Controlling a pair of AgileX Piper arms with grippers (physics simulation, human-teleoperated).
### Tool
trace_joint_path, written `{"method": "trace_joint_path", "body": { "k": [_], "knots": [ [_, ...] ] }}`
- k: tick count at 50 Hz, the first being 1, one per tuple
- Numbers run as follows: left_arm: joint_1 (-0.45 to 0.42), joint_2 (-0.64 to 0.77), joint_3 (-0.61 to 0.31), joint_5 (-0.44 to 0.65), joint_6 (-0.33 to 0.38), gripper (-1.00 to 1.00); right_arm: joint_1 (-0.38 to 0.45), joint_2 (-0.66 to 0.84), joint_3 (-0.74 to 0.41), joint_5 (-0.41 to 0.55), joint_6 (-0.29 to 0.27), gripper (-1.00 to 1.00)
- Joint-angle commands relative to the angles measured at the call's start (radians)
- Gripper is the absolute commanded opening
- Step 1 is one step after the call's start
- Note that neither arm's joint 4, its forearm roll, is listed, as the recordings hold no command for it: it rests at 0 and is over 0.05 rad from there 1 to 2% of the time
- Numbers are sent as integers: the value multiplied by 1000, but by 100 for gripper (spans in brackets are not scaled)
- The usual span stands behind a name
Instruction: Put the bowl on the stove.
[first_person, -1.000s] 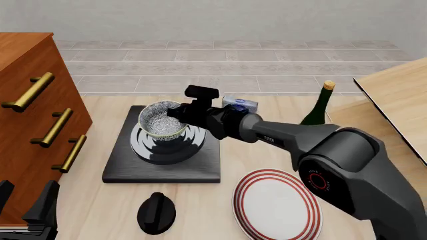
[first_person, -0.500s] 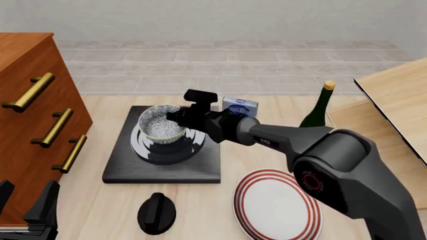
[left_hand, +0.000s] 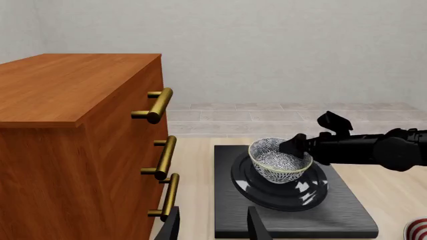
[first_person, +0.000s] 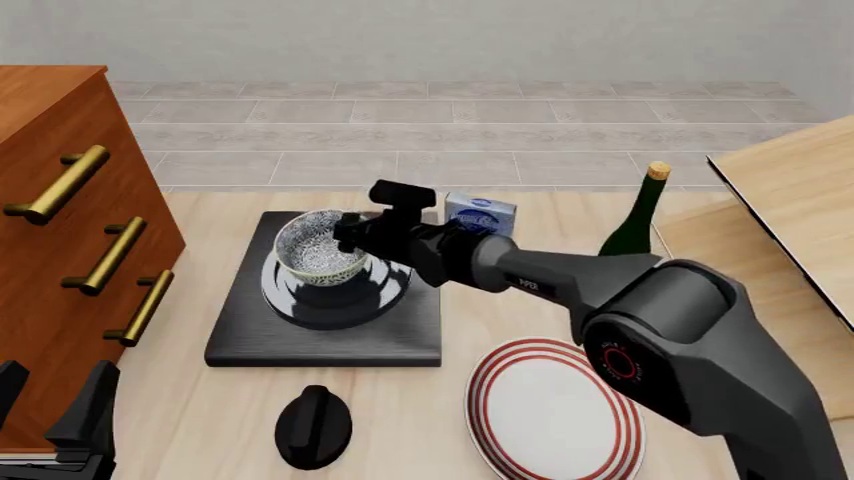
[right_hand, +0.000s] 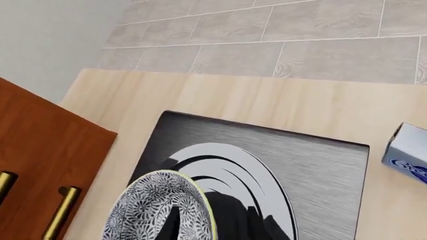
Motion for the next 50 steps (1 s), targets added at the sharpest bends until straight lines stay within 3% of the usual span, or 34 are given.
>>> {"method": "trace_joint_path", "body": {
  "k": [1,35,50],
  "knots": [
    [0,0,0,0,0,100,2,-8,13,-2,-5,100],
    [0,0,0,0,0,100,3,-118,30,28,-33,100],
    [0,0,0,0,0,100,-15,-202,52,49,-90,100]
  ]
}}
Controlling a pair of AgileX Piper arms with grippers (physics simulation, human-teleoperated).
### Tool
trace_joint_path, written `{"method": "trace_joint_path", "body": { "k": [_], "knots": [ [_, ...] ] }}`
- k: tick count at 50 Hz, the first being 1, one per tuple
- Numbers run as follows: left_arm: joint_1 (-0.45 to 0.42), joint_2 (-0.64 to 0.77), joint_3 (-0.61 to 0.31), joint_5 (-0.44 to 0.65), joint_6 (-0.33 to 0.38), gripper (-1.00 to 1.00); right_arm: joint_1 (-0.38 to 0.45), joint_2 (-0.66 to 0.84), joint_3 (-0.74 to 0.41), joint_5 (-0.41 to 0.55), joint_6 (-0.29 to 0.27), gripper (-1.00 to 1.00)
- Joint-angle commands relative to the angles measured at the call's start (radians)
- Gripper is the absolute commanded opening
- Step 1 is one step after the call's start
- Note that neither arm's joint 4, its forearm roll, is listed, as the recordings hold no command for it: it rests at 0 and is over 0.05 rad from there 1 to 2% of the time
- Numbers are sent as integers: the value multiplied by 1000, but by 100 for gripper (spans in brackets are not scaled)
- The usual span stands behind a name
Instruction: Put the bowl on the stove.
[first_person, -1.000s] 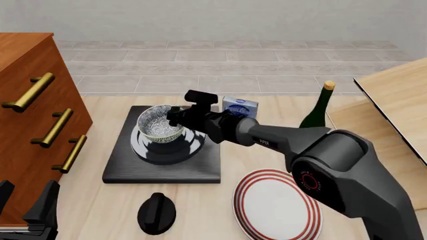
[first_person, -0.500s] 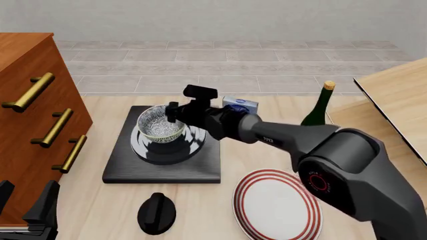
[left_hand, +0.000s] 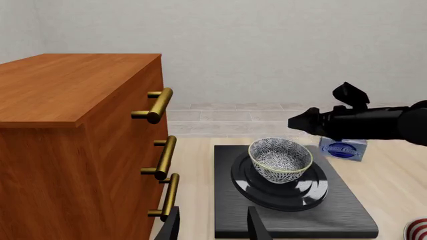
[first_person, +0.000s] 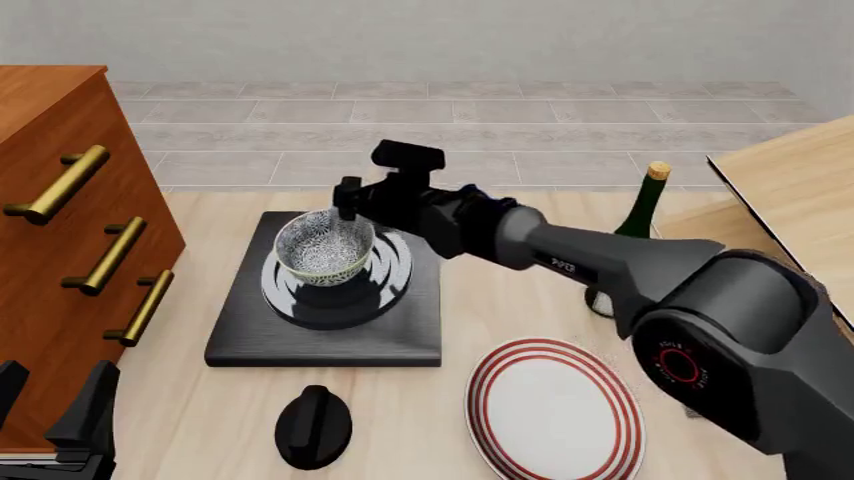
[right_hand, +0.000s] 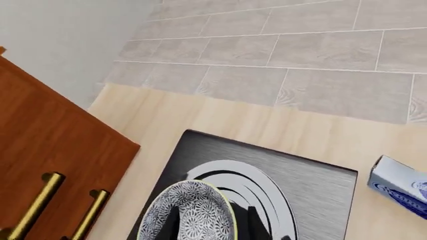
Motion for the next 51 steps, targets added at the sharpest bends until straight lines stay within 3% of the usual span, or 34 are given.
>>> {"method": "trace_joint_path", "body": {
  "k": [1,25,51],
  "knots": [
    [0,0,0,0,0,100,-10,-61,23,9,-33,100],
    [0,0,0,0,0,100,29,-257,221,-53,-65,100],
    [0,0,0,0,0,100,114,-582,638,-230,-80,100]
  ]
}}
